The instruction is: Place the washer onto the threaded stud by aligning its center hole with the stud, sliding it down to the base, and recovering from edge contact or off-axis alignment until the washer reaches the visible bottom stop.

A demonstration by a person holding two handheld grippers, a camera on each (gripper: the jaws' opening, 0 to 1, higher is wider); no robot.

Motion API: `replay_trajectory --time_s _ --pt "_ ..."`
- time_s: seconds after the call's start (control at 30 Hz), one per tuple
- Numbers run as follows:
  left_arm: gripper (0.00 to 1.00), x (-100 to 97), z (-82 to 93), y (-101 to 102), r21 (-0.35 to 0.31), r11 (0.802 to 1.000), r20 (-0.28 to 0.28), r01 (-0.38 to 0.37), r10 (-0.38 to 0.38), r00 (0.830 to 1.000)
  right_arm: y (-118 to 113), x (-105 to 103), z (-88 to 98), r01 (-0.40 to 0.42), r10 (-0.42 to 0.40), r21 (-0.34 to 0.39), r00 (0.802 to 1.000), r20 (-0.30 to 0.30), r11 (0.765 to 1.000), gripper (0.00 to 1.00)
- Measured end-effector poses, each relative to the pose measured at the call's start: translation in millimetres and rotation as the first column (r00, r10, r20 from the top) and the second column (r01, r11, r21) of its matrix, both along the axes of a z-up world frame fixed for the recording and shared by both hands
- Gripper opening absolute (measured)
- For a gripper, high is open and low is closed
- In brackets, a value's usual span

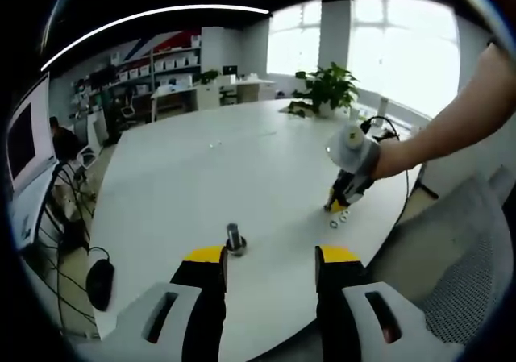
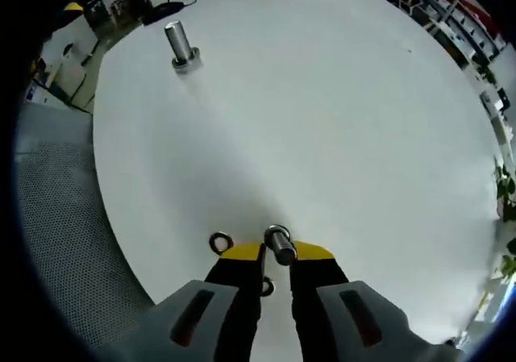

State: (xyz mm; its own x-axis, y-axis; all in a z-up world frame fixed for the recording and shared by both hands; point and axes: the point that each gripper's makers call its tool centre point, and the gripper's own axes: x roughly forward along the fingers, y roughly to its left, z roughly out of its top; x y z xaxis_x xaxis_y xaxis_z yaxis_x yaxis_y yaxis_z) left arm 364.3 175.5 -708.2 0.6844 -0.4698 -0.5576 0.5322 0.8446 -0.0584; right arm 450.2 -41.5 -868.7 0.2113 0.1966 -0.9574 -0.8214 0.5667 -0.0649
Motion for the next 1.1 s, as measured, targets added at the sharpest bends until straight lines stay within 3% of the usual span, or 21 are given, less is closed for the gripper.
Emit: replay_trajectory --time_s 0.5,0.83,1.1 --pt "0.42 0.6 1.6 -1.4 -0.006 1.0 0.008 0.005 -0.005 1.0 -1.9 -0.5 15.2 0.049 -0.05 0.03 0.998 0.029 0.998 0.22" --pt "0.42 0.5 2.3 -1.0 -0.007 1.0 0.01 0.002 -0.002 1.0 -20.0 -8.4 24.9 0.075 -0.078 0.05 0.996 0.05 0.996 0.23" --pt "0.42 -1.2 -0.6 -2.2 -0.004 1.0 -0.005 0.009 -0.009 1.0 -38.3 -20.2 18.3 0.12 -0.123 0.084 0.992 0.028 0.989 0.23"
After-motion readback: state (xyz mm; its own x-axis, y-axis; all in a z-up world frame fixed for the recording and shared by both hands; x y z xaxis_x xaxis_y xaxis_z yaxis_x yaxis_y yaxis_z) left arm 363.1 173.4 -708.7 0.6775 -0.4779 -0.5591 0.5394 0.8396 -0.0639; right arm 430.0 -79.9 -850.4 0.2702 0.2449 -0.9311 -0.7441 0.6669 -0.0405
